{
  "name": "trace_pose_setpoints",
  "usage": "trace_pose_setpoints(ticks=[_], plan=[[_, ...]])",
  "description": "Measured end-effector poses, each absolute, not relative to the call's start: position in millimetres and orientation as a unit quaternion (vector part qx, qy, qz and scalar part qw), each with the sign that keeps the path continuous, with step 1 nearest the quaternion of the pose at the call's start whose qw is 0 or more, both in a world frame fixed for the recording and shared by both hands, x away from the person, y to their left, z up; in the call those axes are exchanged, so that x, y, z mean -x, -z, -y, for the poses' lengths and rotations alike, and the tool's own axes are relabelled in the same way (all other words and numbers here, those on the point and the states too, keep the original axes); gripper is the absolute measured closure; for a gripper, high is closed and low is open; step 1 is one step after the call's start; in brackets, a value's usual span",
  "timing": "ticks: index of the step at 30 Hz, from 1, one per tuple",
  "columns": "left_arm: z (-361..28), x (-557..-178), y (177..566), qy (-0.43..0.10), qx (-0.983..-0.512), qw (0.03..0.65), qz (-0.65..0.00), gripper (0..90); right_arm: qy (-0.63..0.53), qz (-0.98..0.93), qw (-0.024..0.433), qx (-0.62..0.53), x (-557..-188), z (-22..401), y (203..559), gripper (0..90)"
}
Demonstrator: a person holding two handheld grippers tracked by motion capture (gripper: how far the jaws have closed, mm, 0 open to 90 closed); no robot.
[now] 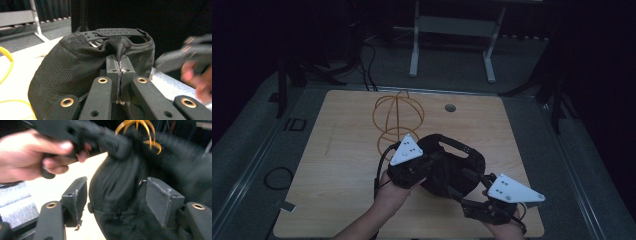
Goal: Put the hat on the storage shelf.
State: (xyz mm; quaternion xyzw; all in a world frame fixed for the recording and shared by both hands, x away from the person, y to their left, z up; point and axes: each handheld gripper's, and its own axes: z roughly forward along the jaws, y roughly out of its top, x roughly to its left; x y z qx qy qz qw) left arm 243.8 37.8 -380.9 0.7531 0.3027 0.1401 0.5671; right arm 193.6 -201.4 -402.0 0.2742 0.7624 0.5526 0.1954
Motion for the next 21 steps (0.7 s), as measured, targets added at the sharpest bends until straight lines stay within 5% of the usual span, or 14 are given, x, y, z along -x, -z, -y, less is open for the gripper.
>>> trace_pose_setpoints(ticks=[8, 14, 21], plan=[[-22.6, -227.4, 376.7, -0.158, -0.736, 0.591, -0.291, 89.9, -0.558, -0.724, 0.206, -0.349, -195.1, 188.4, 420.2, 22.4], [-15.4, -222.5, 377.3, -0.161, -0.729, 0.598, -0.292, 89.9, -0.554, -0.716, 0.219, -0.363, -197.0, 185.1, 422.5, 23.3], [-4.5, -220.3, 381.1, -0.162, -0.731, 0.596, -0.29, 89.8, -0.536, -0.717, 0.251, -0.369, -201.1, 187.4, 428.3, 46.6]])
